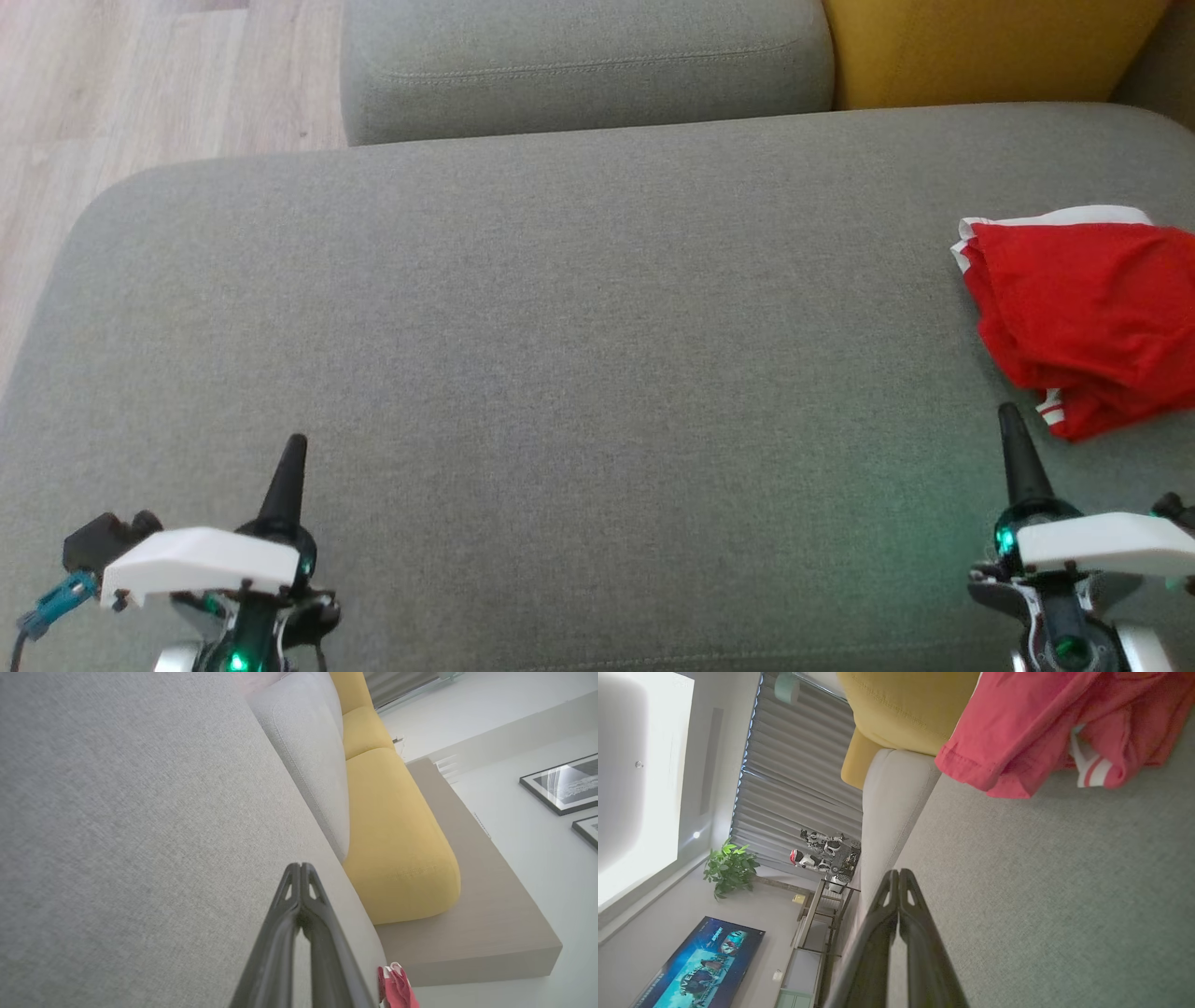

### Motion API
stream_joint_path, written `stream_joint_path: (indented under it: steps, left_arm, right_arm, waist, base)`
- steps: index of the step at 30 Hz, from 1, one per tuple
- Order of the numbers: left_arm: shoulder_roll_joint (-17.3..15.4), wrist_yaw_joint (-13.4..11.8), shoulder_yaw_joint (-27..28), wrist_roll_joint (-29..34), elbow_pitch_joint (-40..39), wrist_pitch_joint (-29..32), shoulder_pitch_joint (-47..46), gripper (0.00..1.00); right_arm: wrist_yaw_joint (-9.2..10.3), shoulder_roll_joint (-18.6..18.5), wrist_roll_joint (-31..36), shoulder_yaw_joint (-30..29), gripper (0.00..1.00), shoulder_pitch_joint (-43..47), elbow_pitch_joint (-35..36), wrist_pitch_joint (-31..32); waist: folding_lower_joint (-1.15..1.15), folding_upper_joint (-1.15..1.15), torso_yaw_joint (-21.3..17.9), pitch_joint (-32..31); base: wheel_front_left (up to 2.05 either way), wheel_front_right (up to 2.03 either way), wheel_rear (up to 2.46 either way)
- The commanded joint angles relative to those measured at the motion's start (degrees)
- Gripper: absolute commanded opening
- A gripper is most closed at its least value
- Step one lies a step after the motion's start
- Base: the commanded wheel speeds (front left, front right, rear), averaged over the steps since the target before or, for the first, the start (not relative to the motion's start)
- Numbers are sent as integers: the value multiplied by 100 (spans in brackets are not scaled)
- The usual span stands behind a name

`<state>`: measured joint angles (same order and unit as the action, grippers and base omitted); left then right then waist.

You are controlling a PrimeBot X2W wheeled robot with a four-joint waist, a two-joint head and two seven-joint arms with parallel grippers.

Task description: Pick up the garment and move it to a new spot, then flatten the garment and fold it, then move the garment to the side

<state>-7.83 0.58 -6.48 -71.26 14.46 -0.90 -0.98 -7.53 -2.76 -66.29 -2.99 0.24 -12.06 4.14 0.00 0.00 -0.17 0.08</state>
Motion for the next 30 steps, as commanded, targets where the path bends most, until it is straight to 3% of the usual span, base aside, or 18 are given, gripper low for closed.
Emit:
stream_joint_path:
  steps: [1,30]
  left_arm:
    - [-5,87,245,-177,-164,58,-369,0]
    - [332,564,1000,-1752,-69,533,-482,0]
  right_arm:
    - [3,-116,-228,34,0,-376,146,40]
    - [4,-113,-2182,-162,0,-577,-118,106]
  waist:
    - [0,0,1,0]
    - [0,0,14,8]
  base:
    - [0,0,0]
    - [0,0,0]
